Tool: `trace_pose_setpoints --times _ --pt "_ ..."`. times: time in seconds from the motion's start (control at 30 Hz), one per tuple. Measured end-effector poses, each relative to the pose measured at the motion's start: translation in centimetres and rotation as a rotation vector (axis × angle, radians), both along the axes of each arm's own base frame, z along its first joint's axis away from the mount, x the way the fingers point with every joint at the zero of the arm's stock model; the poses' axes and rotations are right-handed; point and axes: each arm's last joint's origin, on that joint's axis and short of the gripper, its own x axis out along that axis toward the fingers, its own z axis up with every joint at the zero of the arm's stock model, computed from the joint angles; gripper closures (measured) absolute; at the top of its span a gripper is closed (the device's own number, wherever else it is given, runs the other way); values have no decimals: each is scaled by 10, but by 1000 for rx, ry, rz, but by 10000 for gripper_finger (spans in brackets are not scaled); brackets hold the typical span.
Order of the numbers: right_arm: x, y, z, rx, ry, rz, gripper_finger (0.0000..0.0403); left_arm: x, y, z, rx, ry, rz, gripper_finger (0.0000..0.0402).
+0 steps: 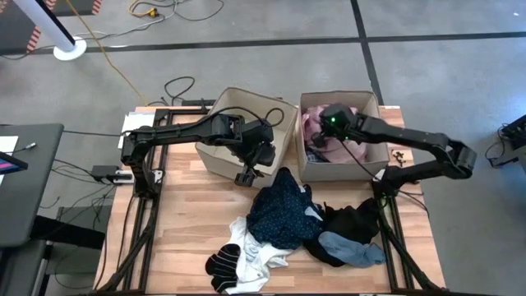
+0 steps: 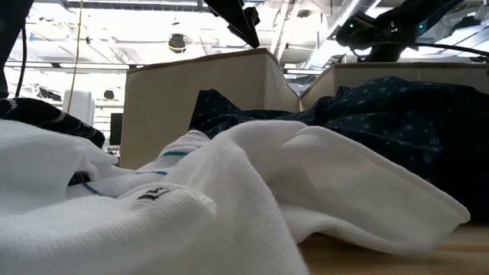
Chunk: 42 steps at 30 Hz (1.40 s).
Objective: Sort clothes
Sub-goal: Put the pink long sleeve shirt into the right laundry organizer
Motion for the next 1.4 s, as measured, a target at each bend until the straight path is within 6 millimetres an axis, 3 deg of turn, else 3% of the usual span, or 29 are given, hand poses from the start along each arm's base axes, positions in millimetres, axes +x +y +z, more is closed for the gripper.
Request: trace_pose_setpoints --times 0.2,0.53,0.67,0.83,1.0,1.4 --pt "-11 -6 -15 134 83 -41 400 0 0 0 0 -2 1 178" --pt "-12 -20 -84 337 212 -68 385 2 0 1 -5 -19 11 178" --pt "-10 -21 -90 351 228 -69 373 2 0 1 -14 -15 24 178" --pt "-14 -13 -71 315 167 -47 357 1 0 0 -18 -10 28 178" --pt "-23 0 -39 239 60 -12 330 1 0 0 -13 -11 21 178" --pt "-52 31 21 54 -191 49 190 1 0 0 -9 -11 15 178"
